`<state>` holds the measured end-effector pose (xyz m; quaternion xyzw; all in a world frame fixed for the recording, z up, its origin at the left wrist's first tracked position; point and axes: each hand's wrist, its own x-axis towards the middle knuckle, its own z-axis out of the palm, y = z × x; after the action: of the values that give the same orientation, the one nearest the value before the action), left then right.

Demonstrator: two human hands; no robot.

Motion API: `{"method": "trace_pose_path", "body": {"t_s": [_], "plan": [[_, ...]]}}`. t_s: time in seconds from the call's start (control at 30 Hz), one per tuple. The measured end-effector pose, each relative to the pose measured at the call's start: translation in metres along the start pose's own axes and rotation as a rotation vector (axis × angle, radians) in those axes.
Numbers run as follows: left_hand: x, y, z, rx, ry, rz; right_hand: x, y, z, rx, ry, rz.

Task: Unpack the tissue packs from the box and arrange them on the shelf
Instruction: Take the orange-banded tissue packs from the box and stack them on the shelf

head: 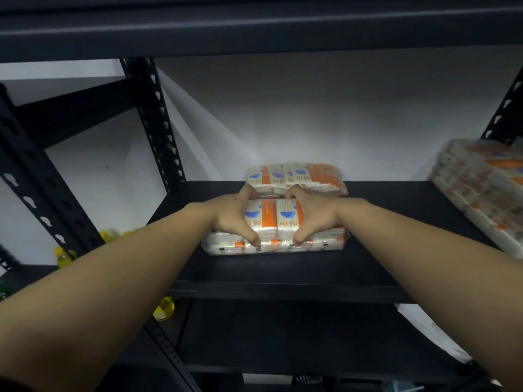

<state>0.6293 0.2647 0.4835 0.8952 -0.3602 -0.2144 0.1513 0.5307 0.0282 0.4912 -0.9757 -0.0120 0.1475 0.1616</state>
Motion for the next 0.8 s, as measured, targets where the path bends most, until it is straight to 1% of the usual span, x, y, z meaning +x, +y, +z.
{"method": "trace_pose_path", "body": {"t_s": [0.07, 0.2, 0.3, 0.37, 0.43, 0.57, 0.63, 0.7, 0.8], "plan": [[-0.004, -0.003, 0.004, 0.02, 0.022, 0.026, -0.005, 0.004, 0.007, 0.008, 0.045, -0.056], [-0.009, -0.009, 0.009, 0.069, 0.033, 0.078, -0.011, 0.013, 0.013, -0.071, 0.123, -0.137], [-0.015, -0.01, 0.008, 0.079, 0.042, 0.114, -0.019, 0.022, 0.016, 0.014, 0.114, -0.137], [-0.022, -0.016, 0.012, 0.076, 0.088, 0.119, -0.025, 0.028, 0.02, 0.035, 0.14, -0.14], [-0.03, -0.025, 0.019, 0.065, 0.163, 0.123, -0.031, 0.033, 0.025, 0.005, 0.185, -0.163], [-0.045, -0.04, 0.034, -0.006, 0.275, 0.151, -0.042, 0.044, 0.037, 0.02, 0.268, -0.18], [-0.051, -0.046, 0.039, -0.024, 0.312, 0.126, -0.048, 0.046, 0.043, 0.023, 0.304, -0.17], [-0.056, -0.051, 0.044, 0.005, 0.323, 0.1, -0.05, 0.046, 0.048, 0.062, 0.33, -0.118], [-0.064, -0.058, 0.056, -0.008, 0.364, 0.123, -0.051, 0.045, 0.056, 0.11, 0.398, -0.066]]}}
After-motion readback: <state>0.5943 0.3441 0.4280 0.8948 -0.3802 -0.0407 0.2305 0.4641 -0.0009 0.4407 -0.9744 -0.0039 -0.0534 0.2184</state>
